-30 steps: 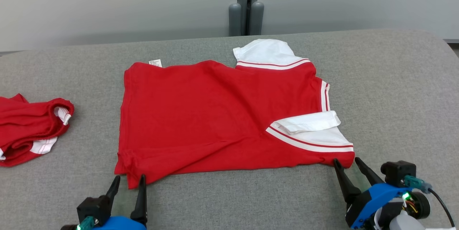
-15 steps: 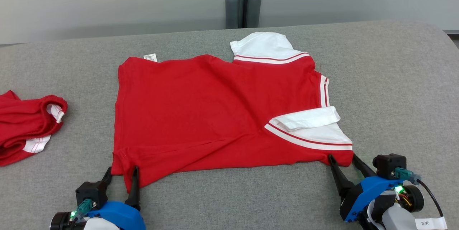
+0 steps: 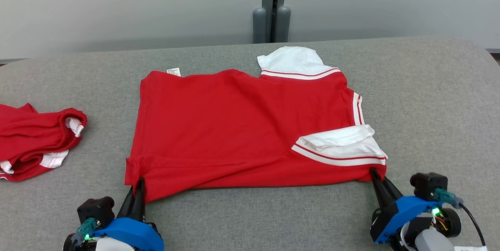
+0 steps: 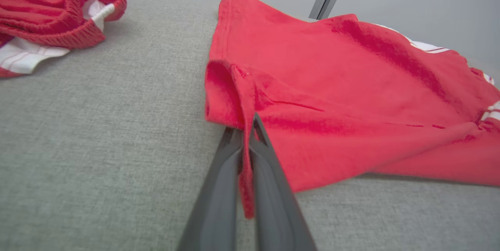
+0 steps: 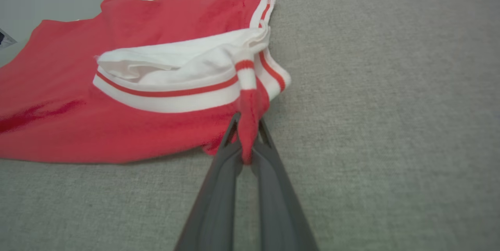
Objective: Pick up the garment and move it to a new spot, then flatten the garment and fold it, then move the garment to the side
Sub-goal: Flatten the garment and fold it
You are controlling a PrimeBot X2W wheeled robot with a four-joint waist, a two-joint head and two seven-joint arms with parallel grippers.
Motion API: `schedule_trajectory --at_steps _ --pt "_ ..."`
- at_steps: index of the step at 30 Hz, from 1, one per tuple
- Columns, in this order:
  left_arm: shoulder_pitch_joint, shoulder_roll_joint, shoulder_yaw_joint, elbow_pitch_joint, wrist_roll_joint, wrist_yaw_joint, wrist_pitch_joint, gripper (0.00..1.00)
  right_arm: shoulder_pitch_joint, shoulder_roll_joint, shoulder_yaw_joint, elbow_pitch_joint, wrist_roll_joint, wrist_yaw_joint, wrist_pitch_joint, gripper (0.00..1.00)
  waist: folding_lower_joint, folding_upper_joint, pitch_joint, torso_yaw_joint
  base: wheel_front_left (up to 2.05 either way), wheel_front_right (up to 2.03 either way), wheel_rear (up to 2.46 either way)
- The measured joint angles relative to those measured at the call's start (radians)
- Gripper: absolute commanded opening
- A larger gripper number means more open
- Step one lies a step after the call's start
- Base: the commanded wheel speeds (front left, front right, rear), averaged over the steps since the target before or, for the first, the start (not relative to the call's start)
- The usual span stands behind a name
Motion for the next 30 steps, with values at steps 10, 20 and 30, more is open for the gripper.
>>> schedule_trajectory --at_steps 10,20,30 --pt "0.161 -0.013 0.002 -0.151 -0.007 0.006 0.001 0.00 0.273 -0.068 -0.045 -0.285 0.058 0.000 -0.001 0.00 -0.0002 -0.0001 -0.066 0.024 0.00 0.00 0.00" --pt "0.307 -0.010 0.003 -0.280 -0.028 0.058 0.051 0.00 0.583 -0.003 -0.166 -0.646 0.032 0.000 0.174 0.00 -0.0001 0.0000 -0.073 0.017 0.00 0.00 0.00" --pt "0.304 -0.005 0.005 -0.320 -0.001 0.078 0.021 1.00 0.604 0.033 -0.222 -0.749 -0.062 0.000 0.196 1.00 -0.0001 0.0002 -0.086 0.012 0.00 0.00 0.00"
